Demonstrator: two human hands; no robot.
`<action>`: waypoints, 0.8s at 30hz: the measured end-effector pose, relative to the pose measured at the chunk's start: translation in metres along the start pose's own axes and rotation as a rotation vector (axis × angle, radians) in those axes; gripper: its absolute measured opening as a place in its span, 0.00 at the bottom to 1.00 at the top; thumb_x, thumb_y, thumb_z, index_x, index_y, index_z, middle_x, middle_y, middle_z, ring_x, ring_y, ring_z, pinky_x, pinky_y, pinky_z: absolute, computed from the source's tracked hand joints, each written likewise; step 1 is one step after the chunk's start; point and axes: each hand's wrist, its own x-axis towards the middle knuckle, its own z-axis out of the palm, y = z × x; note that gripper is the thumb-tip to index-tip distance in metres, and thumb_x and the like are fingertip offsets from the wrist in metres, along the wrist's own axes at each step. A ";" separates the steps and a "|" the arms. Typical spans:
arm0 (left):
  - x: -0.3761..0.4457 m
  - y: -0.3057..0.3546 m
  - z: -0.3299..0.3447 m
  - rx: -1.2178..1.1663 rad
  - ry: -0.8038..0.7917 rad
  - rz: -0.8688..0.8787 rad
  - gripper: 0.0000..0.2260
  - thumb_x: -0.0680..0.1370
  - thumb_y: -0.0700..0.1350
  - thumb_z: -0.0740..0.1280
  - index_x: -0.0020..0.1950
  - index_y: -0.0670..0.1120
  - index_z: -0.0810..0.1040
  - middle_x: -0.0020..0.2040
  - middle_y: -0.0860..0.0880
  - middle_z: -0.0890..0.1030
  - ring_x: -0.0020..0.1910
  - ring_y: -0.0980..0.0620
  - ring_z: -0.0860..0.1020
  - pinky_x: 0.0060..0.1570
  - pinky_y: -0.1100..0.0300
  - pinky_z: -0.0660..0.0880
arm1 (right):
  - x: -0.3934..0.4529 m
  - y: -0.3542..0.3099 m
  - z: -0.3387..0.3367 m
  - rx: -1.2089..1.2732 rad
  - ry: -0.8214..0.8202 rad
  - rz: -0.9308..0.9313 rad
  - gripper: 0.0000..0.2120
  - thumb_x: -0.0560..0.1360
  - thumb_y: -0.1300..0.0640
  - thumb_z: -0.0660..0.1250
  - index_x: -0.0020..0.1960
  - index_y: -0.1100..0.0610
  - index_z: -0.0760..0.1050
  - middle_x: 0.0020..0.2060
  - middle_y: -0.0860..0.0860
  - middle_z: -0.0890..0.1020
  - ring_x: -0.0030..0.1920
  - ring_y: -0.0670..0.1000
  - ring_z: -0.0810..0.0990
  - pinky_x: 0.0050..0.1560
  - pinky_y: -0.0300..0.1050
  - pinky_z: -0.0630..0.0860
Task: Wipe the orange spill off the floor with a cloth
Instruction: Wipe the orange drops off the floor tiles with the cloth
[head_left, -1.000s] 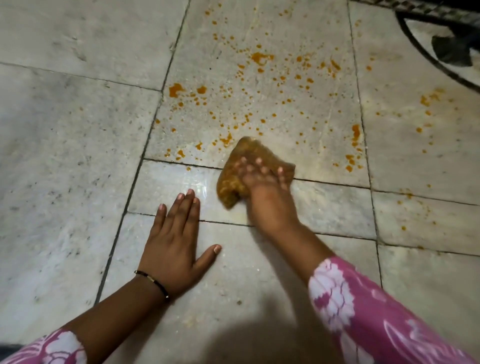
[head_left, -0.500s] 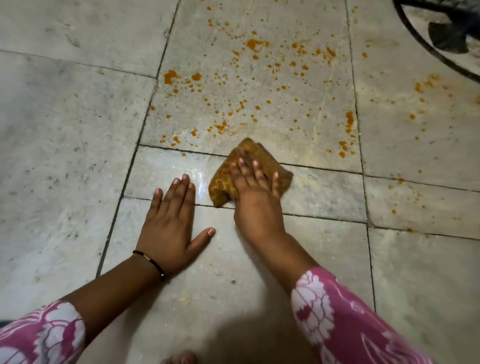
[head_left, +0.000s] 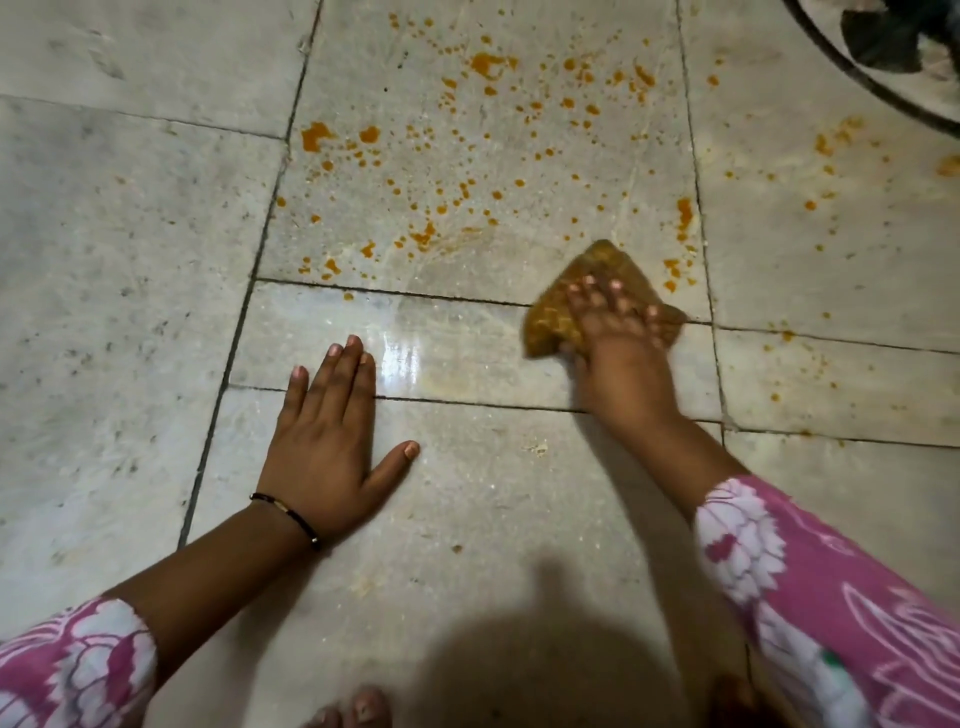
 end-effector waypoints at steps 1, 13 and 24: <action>0.000 0.000 0.000 0.001 -0.002 -0.001 0.39 0.76 0.66 0.49 0.77 0.38 0.54 0.78 0.41 0.53 0.77 0.45 0.51 0.74 0.46 0.45 | -0.003 -0.016 0.007 0.000 0.012 -0.026 0.28 0.78 0.50 0.60 0.76 0.51 0.56 0.76 0.50 0.57 0.76 0.53 0.50 0.73 0.54 0.42; 0.012 0.011 -0.011 0.005 -0.023 0.122 0.38 0.75 0.63 0.52 0.77 0.39 0.54 0.77 0.39 0.53 0.76 0.41 0.52 0.72 0.42 0.47 | -0.058 0.025 0.005 0.031 0.119 0.211 0.27 0.78 0.48 0.56 0.76 0.52 0.59 0.75 0.49 0.59 0.76 0.52 0.51 0.74 0.56 0.42; 0.047 0.026 0.000 0.073 -0.095 0.312 0.42 0.75 0.71 0.47 0.76 0.40 0.58 0.77 0.42 0.57 0.76 0.46 0.56 0.72 0.45 0.49 | -0.131 0.015 0.018 0.078 0.028 0.007 0.31 0.73 0.54 0.56 0.76 0.48 0.56 0.74 0.42 0.58 0.76 0.48 0.53 0.75 0.50 0.40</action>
